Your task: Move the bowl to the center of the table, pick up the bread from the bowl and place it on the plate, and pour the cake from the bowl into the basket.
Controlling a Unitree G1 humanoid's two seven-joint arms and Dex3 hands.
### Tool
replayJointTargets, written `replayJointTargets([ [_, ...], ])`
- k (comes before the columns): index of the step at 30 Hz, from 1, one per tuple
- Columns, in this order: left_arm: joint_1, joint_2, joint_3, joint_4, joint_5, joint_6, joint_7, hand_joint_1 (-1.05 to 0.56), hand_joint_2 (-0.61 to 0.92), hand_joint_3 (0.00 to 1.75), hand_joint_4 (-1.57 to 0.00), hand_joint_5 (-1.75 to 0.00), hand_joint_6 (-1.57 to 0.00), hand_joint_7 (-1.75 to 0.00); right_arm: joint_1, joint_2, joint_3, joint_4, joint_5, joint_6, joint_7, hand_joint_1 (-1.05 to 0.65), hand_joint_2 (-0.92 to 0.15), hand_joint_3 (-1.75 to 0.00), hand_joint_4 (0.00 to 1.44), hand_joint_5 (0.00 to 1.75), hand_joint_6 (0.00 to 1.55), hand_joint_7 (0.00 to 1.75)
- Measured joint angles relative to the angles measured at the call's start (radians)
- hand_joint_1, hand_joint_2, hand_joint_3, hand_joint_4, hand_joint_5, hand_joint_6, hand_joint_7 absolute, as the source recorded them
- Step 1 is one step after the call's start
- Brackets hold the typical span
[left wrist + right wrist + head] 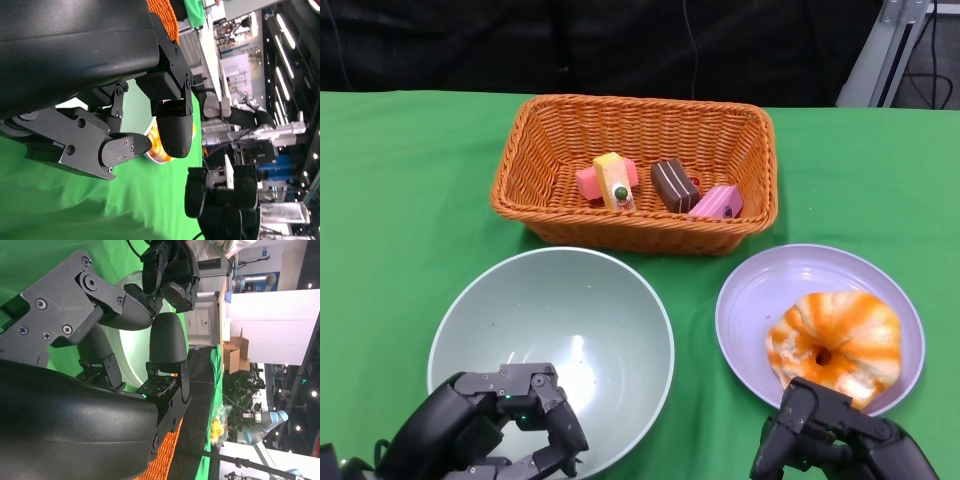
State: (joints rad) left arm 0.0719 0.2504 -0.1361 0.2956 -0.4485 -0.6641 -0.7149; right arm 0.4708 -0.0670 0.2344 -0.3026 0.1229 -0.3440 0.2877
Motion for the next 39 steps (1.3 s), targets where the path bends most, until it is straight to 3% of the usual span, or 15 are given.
replayJointTargets([
  [13, -0.033, -0.072, 0.084, 0.042, 0.028, -0.010, -0.033, -0.09, 0.70, 0.69, -0.72, -1.51, -0.76, -1.13, -0.030, 0.000, -0.009, 0.053, -0.010, -0.035, -0.004, -0.22, -0.37, -1.23, 0.75, 1.75, 0.70, 1.47],
  [23, -0.109, -0.102, 0.119, 0.091, 0.042, -0.009, -0.034, -0.10, 0.73, 0.64, -0.73, -1.50, -0.74, -1.16, -0.093, 0.000, -0.034, 0.093, -0.010, -0.035, -0.005, -0.23, -0.43, -1.13, 0.73, 1.75, 0.67, 1.50],
  [27, -0.136, -0.112, 0.120, 0.109, 0.048, -0.007, -0.034, -0.11, 0.80, 0.53, -0.72, -1.48, -0.72, -1.14, -0.126, 0.000, -0.049, 0.114, -0.010, -0.035, -0.004, -0.25, -0.47, -1.08, 0.71, 1.72, 0.67, 1.47],
  [31, -0.164, -0.113, 0.121, 0.110, 0.055, 0.001, -0.034, -0.11, 0.79, 0.56, -0.71, -1.49, -0.71, -1.15, -0.160, -0.002, -0.070, 0.115, -0.010, -0.030, -0.005, -0.26, -0.49, -1.02, 0.72, 1.70, 0.68, 1.45],
  [35, -0.194, -0.113, 0.121, 0.109, 0.076, 0.001, -0.033, -0.12, 0.64, 0.80, -0.72, -1.50, -0.73, -1.17, -0.174, -0.003, -0.072, 0.098, -0.010, 0.010, -0.004, -0.25, -0.48, -1.03, 0.72, 1.73, 0.68, 1.43],
  [39, -0.207, -0.113, 0.121, 0.105, 0.081, 0.015, -0.033, -0.11, 0.60, 0.89, -0.74, -1.51, -0.75, -1.17, -0.182, -0.010, -0.073, 0.086, -0.010, 0.026, -0.003, -0.24, -0.46, -1.07, 0.72, 1.74, 0.69, 1.43],
])
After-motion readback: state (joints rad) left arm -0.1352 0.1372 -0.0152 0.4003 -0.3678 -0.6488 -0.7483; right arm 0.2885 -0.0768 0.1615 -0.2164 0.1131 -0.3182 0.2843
